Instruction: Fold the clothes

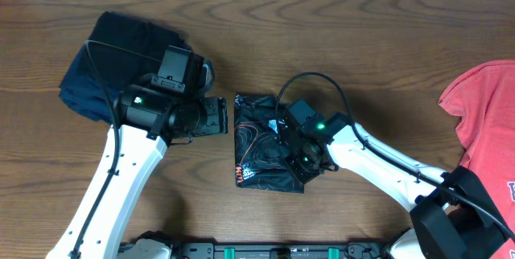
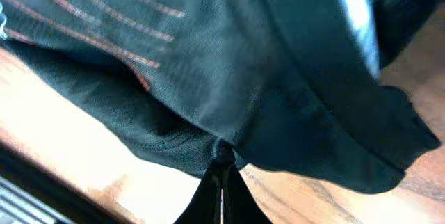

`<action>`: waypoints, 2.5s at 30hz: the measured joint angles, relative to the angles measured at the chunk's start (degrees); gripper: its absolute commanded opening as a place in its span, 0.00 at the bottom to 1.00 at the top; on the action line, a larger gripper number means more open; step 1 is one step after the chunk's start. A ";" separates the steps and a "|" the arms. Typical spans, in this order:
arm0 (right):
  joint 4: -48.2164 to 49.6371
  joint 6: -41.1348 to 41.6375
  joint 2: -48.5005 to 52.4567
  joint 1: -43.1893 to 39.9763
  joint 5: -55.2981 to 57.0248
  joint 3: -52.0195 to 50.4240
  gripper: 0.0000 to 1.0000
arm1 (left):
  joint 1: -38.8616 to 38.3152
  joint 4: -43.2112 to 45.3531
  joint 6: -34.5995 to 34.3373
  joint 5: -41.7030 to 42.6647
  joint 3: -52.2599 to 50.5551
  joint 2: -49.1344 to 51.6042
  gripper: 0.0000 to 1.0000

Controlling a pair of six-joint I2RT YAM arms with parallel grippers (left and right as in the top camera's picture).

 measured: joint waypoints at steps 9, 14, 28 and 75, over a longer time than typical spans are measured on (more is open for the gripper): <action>1.40 3.08 0.00 -0.70 8.04 -0.52 0.34 | 0.00 0.00 0.00 0.00 0.00 0.00 0.68; 0.87 3.04 0.00 -2.19 7.74 -0.52 0.53 | 0.00 0.02 0.00 0.00 0.00 0.00 0.68; 9.77 6.14 -0.02 -12.07 -1.29 -0.63 0.58 | 0.00 0.26 0.00 0.02 0.00 0.00 0.69; 33.03 2.23 4.46 -19.63 0.68 -0.72 0.27 | 0.00 0.61 0.33 0.00 0.00 0.00 0.84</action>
